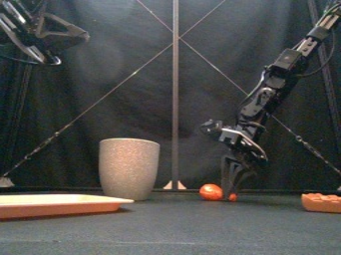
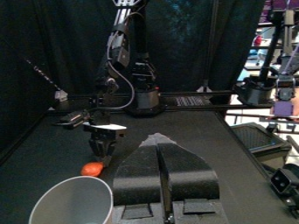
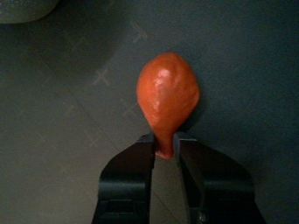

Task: Pick the drumstick then place it on the pink plate
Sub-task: Place drumstick on the pink plate

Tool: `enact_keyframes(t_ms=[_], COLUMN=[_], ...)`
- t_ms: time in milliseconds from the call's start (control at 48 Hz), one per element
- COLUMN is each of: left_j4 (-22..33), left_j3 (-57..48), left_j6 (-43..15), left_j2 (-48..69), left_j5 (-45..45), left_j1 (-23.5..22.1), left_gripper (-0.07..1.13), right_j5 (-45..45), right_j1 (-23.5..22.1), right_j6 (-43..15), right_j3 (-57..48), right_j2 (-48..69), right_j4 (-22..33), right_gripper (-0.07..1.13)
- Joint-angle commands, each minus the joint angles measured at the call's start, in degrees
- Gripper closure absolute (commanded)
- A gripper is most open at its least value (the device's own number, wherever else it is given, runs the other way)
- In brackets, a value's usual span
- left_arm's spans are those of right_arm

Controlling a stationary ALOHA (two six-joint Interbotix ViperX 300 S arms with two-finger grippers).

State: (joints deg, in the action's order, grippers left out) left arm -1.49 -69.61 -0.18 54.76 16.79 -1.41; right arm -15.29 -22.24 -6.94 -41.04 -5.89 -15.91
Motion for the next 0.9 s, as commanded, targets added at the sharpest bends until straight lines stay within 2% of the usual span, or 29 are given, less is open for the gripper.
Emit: enact_keyframes(t_ms=[21, 271, 521, 750, 896], left_j4=[-0.09, -0.09, -0.09, -0.09, -0.44], left_j3=[0.7, 0.53, 0.35, 0.35, 0.26], left_j6=[0.09, 0.0, -0.09, 0.0, -0.09], left_j2=[-0.18, -0.18, -0.26, -0.18, -0.18], left_j5=[0.53, 0.62, 0.62, 0.62, 0.62], left_j1=[-0.18, -0.18, -0.18, -0.09, -0.18], left_gripper=[1.07, 1.07, 1.07, 1.07, 1.07], right_j5=[-0.7, -1.23, -0.79, 1.32, 1.85], right_j1=[1.32, 7.82, 18.28, 25.66, 27.42], right_j6=[0.0, 0.09, 0.09, 0.26, 0.26], right_j3=[1.05, 3.08, 8.44, 17.23, 23.29], right_j2=[1.93, 6.24, 7.21, 0.97, -5.27], right_j4=[0.09, 0.09, -0.09, 0.26, 0.88], right_gripper=[0.6, 0.62, 0.62, 0.62, 0.62])
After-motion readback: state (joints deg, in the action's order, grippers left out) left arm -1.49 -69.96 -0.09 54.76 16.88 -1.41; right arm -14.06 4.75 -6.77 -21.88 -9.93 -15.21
